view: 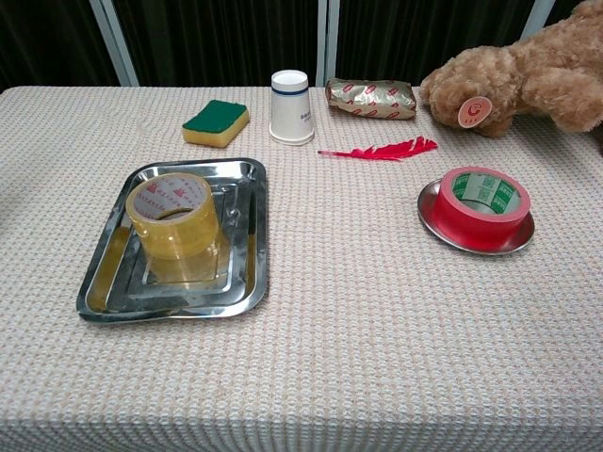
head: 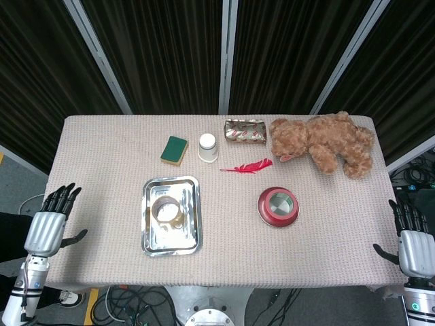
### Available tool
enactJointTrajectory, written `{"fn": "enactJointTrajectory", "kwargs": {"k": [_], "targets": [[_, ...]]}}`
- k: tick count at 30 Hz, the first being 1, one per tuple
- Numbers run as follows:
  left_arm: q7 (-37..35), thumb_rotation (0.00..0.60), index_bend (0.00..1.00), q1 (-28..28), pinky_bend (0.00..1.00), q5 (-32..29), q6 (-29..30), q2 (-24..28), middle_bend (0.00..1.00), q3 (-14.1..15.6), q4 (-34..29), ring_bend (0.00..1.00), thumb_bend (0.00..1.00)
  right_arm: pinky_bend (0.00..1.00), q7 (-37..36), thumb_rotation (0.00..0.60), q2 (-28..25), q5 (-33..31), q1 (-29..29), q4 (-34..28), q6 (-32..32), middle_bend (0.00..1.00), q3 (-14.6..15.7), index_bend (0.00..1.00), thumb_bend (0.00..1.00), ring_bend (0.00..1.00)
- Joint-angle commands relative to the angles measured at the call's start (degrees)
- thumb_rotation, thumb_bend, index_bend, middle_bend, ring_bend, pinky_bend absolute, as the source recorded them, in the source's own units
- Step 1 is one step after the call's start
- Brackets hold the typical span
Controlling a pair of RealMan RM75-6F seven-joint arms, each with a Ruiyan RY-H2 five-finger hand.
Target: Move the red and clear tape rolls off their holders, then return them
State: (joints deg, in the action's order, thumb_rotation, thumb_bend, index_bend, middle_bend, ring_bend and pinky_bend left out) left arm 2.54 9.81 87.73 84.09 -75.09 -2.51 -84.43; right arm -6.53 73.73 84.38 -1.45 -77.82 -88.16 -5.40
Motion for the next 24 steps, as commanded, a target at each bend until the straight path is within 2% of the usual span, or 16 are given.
{"fn": "enactJointTrajectory", "kwargs": {"k": [1,6,10,17,24], "targets": [[0.0,0.6,0.02,0.0,0.11,0.0,0.0,0.0,0.02,0.0,0.0,0.0,0.13,0.0,0.0,0.6,0.0,0.0,0.0,0.0,0.0,0.0,0.0,0.0,0.0,0.0],[0.0,0.6,0.02,0.0,0.12,-0.2,0.0,0.1,0.02,-0.1,-0.1,0.0,0.13,0.0,0.3,0.6,-0.5,0.2,-0.4,-0.7,0.8,0.0,0.1,0.0,0.0,0.0],[-0.1,0.6,0.02,0.2,0.11,-0.1,-0.2,0.2,0.02,-0.3,-0.1,0.0,0.13,0.0,1.4,0.6,-2.1,0.6,-2.3,-3.2,3.9,0.0,0.2,0.0,0.0,0.0],[-0.6,0.6,0.02,-0.1,0.11,0.3,0.0,0.1,0.02,0.3,0.1,0.0,0.13,0.0,5.3,0.6,-6.6,1.0,-11.6,-10.6,17.5,0.0,-1.0,0.0,0.0,0.0],[-1.3,0.6,0.02,-0.1,0.11,-0.1,-0.1,-0.3,0.02,0.1,0.9,0.0,0.13,0.0,12.4,0.6,-6.1,-2.7,-20.8,-15.2,30.2,0.0,-3.0,0.0,0.0,0.0]]}}
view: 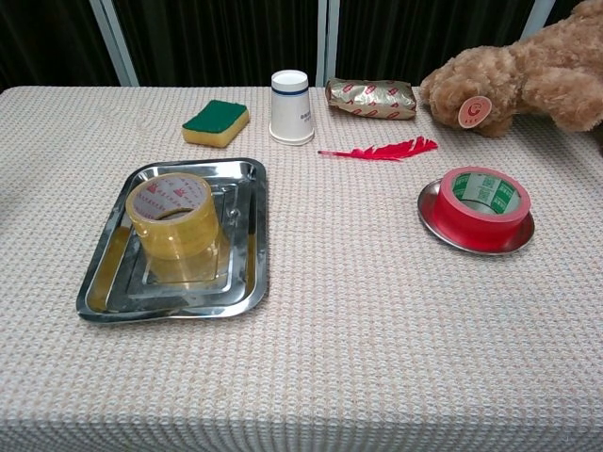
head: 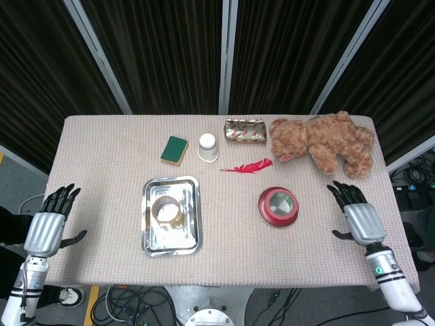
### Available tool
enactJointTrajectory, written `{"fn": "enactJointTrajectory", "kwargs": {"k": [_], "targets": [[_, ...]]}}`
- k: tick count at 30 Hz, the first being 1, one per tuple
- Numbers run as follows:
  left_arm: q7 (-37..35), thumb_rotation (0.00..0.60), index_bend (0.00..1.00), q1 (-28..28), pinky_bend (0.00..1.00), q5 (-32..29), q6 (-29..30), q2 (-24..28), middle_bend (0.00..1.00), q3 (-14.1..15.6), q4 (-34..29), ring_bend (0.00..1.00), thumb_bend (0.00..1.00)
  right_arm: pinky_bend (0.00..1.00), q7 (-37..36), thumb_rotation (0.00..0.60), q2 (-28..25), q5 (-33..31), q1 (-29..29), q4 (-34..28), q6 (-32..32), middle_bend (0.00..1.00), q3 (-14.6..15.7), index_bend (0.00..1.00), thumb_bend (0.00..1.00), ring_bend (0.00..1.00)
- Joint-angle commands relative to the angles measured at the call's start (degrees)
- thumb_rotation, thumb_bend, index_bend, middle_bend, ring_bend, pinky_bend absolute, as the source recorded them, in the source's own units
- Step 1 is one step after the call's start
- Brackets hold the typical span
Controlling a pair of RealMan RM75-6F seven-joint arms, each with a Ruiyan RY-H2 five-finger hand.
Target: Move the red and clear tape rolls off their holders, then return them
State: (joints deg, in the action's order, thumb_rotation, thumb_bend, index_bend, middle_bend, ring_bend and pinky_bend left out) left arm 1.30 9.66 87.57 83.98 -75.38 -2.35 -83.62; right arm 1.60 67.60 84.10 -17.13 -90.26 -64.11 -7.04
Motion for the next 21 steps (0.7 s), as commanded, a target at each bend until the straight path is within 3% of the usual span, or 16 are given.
{"fn": "enactJointTrajectory", "kwargs": {"k": [1,9,21], "targets": [[-0.2,0.6,0.02,0.0,0.11,0.1,0.1,0.0,0.02,0.0,0.1,0.0,0.13,0.0,5.4,0.6,0.4,-3.3,-6.1,-2.9,7.5,0.0,-1.6,0.0,0.0,0.0],[-1.3,0.6,0.02,-0.3,0.11,0.0,-0.2,0.1,0.02,0.5,1.0,0.0,0.13,0.0,11.4,0.6,5.4,-9.7,-12.0,-1.8,14.0,0.0,-2.3,0.0,0.0,0.0],[-2.0,0.6,0.02,-0.2,0.11,0.2,-0.8,-0.2,0.02,0.8,1.7,0.0,0.13,0.0,16.3,0.6,8.7,-16.0,-16.7,0.1,17.2,0.03,-1.9,0.0,0.0,0.0]]}}
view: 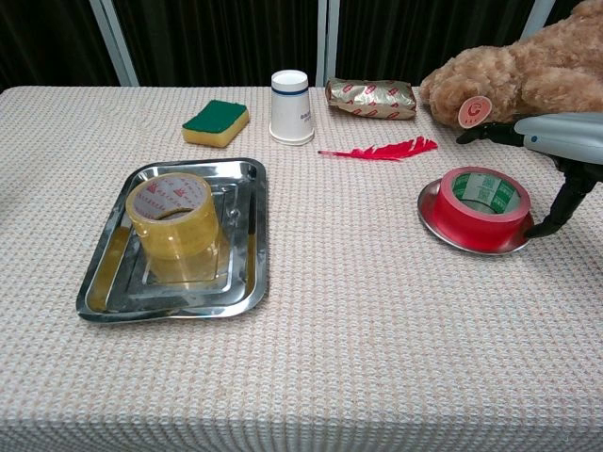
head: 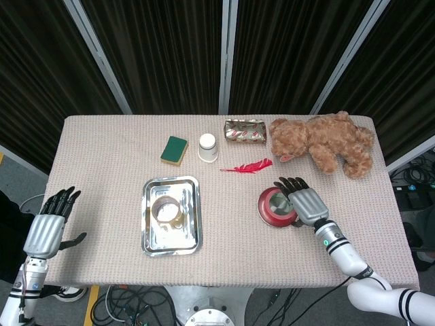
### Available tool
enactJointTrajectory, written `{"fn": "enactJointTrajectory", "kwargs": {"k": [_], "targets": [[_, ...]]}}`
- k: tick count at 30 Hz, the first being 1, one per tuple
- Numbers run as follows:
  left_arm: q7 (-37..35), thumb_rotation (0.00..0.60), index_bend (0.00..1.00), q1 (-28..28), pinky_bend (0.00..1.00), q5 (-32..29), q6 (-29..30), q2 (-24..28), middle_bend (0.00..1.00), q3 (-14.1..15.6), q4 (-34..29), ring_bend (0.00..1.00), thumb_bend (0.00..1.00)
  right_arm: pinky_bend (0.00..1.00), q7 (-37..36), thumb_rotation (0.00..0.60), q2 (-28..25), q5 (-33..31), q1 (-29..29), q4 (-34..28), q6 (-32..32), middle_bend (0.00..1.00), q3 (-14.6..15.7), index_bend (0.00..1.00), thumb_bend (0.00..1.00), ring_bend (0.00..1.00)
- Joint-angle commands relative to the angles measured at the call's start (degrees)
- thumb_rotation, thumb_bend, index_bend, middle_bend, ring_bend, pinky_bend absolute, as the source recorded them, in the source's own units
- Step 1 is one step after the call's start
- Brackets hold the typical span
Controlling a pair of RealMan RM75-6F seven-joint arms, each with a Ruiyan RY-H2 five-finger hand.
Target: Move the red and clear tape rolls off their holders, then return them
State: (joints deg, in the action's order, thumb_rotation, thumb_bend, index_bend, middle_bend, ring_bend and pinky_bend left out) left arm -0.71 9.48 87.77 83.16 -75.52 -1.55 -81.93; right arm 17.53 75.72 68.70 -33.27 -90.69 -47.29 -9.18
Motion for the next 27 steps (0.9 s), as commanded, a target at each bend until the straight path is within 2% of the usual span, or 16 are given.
{"fn": "enactJointTrajectory", "kwargs": {"k": [1,7,10,15,18,27], "targets": [[-0.1,0.6,0.02,-0.1,0.11,0.0,0.0,0.0,0.02,0.0,0.1,0.0,0.13,0.0,0.5,0.6,0.9,-0.8,-0.8,0.8,0.4,0.03,0.3,0.0,0.0,0.0],[-0.3,0.6,0.02,-0.1,0.11,-0.1,0.0,0.0,0.02,0.0,0.2,0.0,0.13,0.0,-0.2,0.6,2.9,-0.8,-1.6,2.7,0.0,0.08,1.1,0.0,0.02,0.0],[-0.4,0.6,0.02,-0.2,0.11,-0.1,0.0,0.1,0.02,0.1,0.2,0.0,0.13,0.0,-0.7,0.6,3.7,-0.3,-1.5,3.5,-0.9,0.16,1.6,0.01,0.05,0.08],[-0.4,0.6,0.02,-0.2,0.11,-0.2,-0.4,0.0,0.02,0.3,0.3,0.0,0.13,0.03,-2.0,0.6,4.6,1.5,-1.3,4.8,-3.0,0.26,2.0,0.23,0.11,0.19],[-0.5,0.6,0.02,-0.3,0.11,-0.3,-0.3,-0.1,0.02,0.3,0.3,0.0,0.13,0.04,-3.2,0.6,4.4,2.7,-1.2,5.0,-4.3,0.29,1.8,0.29,0.13,0.22],[-0.6,0.6,0.02,-0.5,0.11,-0.5,0.0,0.0,0.02,0.2,0.3,0.0,0.13,0.05,-6.7,0.6,0.6,8.6,-2.4,-2.1,-6.8,0.31,0.8,0.3,0.14,0.23]]}}
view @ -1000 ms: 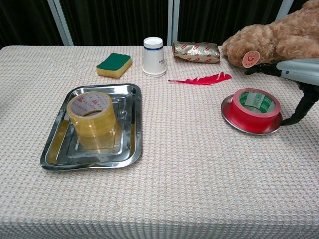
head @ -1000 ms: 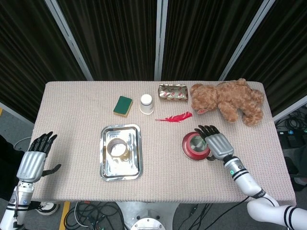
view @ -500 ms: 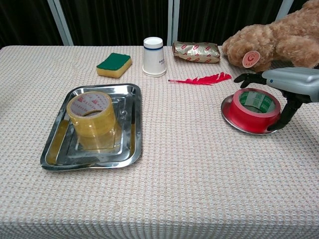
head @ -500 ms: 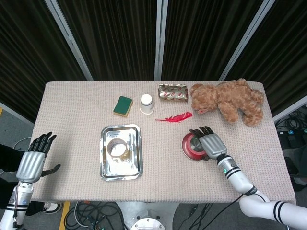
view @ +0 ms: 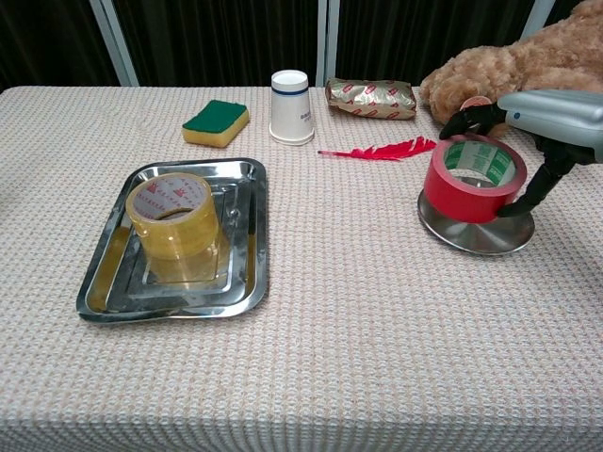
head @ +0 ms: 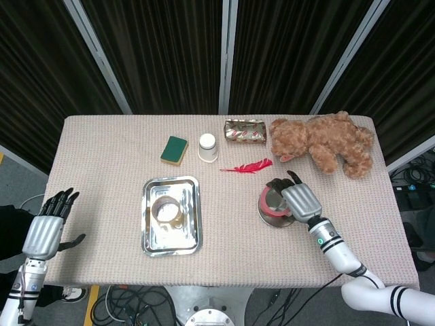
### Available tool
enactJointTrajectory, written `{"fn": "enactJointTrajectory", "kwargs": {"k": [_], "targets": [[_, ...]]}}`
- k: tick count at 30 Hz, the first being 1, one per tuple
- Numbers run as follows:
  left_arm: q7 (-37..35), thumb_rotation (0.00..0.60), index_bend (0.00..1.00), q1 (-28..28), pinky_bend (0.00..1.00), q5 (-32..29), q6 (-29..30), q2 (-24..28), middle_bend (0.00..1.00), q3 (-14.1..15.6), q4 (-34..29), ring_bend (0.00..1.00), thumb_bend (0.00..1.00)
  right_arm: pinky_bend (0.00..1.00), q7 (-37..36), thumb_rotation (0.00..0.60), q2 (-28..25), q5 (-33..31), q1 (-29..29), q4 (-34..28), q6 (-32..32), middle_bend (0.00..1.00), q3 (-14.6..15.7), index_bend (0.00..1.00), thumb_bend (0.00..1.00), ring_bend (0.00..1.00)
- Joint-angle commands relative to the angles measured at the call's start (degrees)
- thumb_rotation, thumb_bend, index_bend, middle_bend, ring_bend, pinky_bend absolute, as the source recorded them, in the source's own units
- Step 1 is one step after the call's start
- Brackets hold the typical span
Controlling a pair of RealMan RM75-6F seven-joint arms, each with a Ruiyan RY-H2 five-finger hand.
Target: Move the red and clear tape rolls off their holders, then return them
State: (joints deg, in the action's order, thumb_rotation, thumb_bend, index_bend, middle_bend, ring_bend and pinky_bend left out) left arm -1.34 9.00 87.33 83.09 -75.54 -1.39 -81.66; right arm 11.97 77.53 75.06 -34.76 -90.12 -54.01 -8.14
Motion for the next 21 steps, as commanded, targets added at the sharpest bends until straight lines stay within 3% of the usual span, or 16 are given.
{"fn": "enactJointTrajectory", "kwargs": {"k": [1,8,16,21], "targets": [[0.0,0.6,0.02,-0.1,0.11,-0.1,0.1,0.0,0.02,0.0,0.0,0.0,0.13,0.05,-1.3,0.6,-1.2,2.8,-1.4,-3.5,0.3,0.31,-0.2,0.3,0.14,0.23],[-0.4,0.6,0.02,-0.4,0.11,-0.3,0.1,0.3,0.02,0.1,0.0,0.0,0.13,0.05,-1.0,0.6,1.2,3.7,-5.1,-6.5,4.5,0.31,0.2,0.3,0.14,0.23],[-1.1,0.6,0.02,-1.2,0.11,-0.6,0.6,0.4,0.02,0.3,0.5,0.0,0.13,0.06,-0.8,0.6,5.2,2.9,-8.3,-5.1,8.0,0.3,0.8,0.3,0.13,0.22],[-1.1,0.6,0.02,-1.6,0.11,-1.3,0.5,0.6,0.02,0.2,0.5,0.0,0.13,0.06,-0.6,0.6,6.6,1.6,-10.1,-3.4,11.2,0.21,1.7,0.18,0.1,0.13]]}}
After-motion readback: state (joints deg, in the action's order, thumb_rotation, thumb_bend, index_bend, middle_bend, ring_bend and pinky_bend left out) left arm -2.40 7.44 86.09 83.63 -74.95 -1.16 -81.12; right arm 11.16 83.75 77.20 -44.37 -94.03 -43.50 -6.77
